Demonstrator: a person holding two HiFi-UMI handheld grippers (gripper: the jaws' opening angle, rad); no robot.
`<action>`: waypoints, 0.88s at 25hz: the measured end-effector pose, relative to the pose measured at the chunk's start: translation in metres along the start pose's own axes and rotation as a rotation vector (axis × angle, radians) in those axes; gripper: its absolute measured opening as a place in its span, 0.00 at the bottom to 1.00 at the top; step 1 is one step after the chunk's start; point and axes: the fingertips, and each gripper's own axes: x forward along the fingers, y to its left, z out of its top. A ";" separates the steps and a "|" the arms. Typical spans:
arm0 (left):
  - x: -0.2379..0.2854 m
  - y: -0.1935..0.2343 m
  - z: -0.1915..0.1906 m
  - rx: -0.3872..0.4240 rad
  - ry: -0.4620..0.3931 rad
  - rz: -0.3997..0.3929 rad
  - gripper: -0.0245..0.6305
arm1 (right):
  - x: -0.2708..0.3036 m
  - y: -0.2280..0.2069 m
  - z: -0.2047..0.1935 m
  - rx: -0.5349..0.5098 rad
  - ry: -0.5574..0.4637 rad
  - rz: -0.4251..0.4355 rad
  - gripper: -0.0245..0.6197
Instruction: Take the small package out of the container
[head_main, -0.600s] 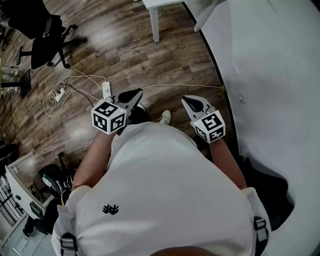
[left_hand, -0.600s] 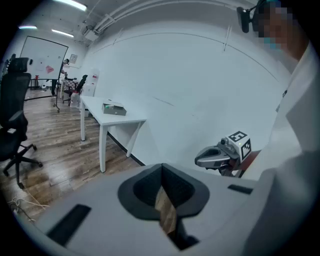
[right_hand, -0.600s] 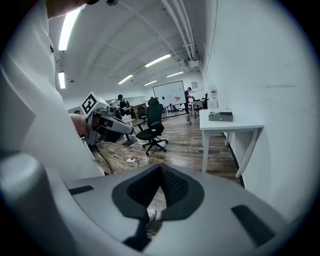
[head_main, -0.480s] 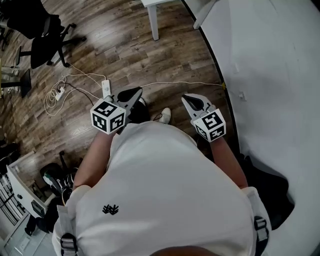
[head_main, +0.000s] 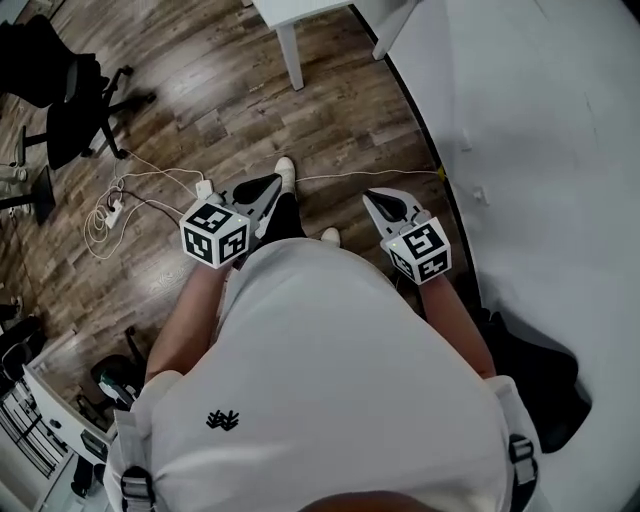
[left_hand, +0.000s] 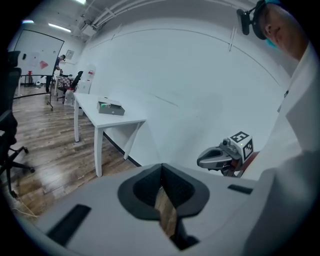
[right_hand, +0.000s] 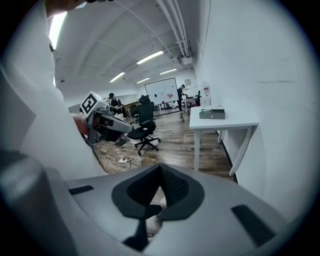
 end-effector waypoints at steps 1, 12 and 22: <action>0.007 0.008 0.007 -0.001 0.002 -0.014 0.05 | 0.005 -0.008 0.007 0.010 -0.001 -0.015 0.05; 0.047 0.111 0.094 0.075 0.011 -0.102 0.05 | 0.099 -0.066 0.105 0.011 -0.015 -0.073 0.06; 0.060 0.181 0.140 0.109 -0.021 -0.124 0.05 | 0.149 -0.092 0.160 0.013 -0.001 -0.105 0.06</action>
